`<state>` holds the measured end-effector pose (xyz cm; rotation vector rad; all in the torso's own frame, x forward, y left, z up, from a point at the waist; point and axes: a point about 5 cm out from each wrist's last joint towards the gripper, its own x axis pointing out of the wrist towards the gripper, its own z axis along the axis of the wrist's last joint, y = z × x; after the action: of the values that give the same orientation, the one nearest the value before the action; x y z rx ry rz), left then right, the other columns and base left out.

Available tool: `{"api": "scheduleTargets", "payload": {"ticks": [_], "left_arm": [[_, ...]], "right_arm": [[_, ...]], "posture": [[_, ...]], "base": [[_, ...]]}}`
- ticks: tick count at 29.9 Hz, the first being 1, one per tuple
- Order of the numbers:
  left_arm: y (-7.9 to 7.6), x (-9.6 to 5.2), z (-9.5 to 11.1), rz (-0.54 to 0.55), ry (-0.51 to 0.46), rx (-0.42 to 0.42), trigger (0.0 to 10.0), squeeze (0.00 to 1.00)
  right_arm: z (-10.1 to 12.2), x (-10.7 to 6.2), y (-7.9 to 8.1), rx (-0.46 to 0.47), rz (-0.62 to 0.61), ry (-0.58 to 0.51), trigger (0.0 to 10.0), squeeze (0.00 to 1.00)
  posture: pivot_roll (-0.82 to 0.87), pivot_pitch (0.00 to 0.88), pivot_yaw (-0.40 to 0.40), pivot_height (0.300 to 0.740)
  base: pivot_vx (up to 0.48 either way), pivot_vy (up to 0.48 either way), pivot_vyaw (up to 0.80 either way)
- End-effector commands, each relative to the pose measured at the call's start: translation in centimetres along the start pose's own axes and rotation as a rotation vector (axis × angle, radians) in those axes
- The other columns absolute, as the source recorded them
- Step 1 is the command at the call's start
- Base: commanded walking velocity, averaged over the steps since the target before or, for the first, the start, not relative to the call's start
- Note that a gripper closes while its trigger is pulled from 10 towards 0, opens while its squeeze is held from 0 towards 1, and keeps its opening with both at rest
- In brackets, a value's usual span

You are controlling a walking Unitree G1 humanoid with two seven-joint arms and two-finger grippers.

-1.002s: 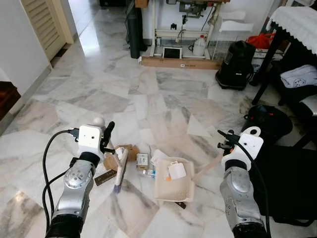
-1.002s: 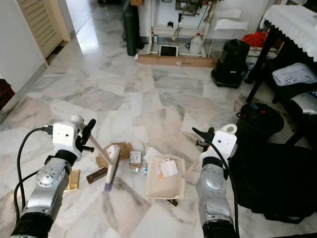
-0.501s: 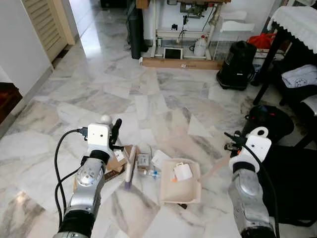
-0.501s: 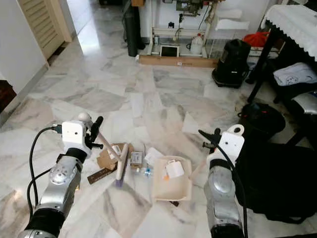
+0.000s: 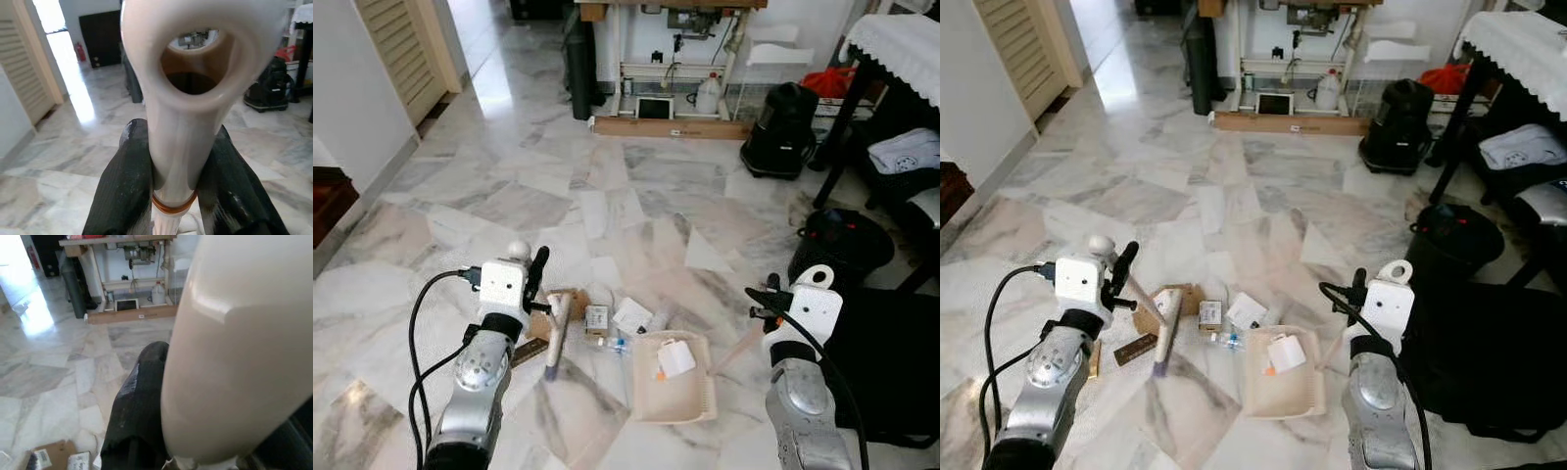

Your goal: Sweep floor

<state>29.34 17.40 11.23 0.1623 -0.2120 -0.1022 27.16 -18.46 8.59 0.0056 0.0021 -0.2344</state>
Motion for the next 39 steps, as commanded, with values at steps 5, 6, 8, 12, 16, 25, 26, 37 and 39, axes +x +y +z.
{"api": "scheduleTargets", "payload": {"ticks": [5,6,8,12,16,25,26,37,39], "left_arm": [[0.5,-0.2,1.5,0.013,-0.071,0.027,10.0,0.00],[0.6,-0.1,1.4,0.014,-0.068,0.025,10.0,0.00],[0.6,0.1,1.5,0.015,-0.067,0.024,10.0,0.00],[0.5,0.3,1.7,0.011,-0.066,0.023,10.0,0.00],[0.4,-0.1,1.6,0.003,-0.059,0.026,10.0,0.00],[0.6,-0.4,1.7,0.002,-0.049,0.035,10.0,0.00],[0.6,-0.4,1.7,0.001,-0.048,0.037,10.0,0.00],[0.9,-0.4,2.1,0.008,-0.044,0.046,10.0,0.00],[0.9,-0.4,2.2,0.007,-0.045,0.048,10.0,0.00]], "right_arm": [[1.6,0.2,0.3,0.011,0.000,-0.073,10.0,0.00],[1.5,0.2,0.5,0.013,0.002,-0.070,10.0,0.00],[1.5,0.1,0.7,0.022,0.002,-0.073,10.0,0.00],[1.7,0.1,1.0,0.035,0.005,-0.078,10.0,0.00],[1.6,-0.2,1.1,0.045,0.009,-0.069,10.0,0.00],[1.4,-0.2,1.2,0.088,-0.007,-0.046,10.0,0.00],[1.4,-0.2,1.3,0.089,-0.006,-0.046,10.0,0.00],[1.2,-0.4,1.5,0.145,-0.034,-0.024,10.0,0.00],[1.0,-0.4,1.4,0.204,-0.061,-0.006,10.0,0.00]], "posture": [[-0.03,0.000,-0.013,0.740],[-0.04,0.000,-0.011,0.740],[-0.04,0.000,-0.007,0.740],[-0.04,0.000,-0.002,0.740],[-0.04,0.000,0.001,0.740],[-0.04,0.000,0.007,0.740],[-0.03,0.000,0.008,0.740],[-0.02,0.031,0.022,0.740],[-0.02,0.038,0.027,0.740]], "base": [[0.000,0.000,0.00],[0.000,0.000,0.00],[0.000,0.000,0.34],[0.000,0.000,0.35],[0.000,0.000,0.00],[0.000,0.000,0.15],[0.000,0.000,0.56],[0.000,0.000,0.78],[0.000,0.000,0.80]]}}
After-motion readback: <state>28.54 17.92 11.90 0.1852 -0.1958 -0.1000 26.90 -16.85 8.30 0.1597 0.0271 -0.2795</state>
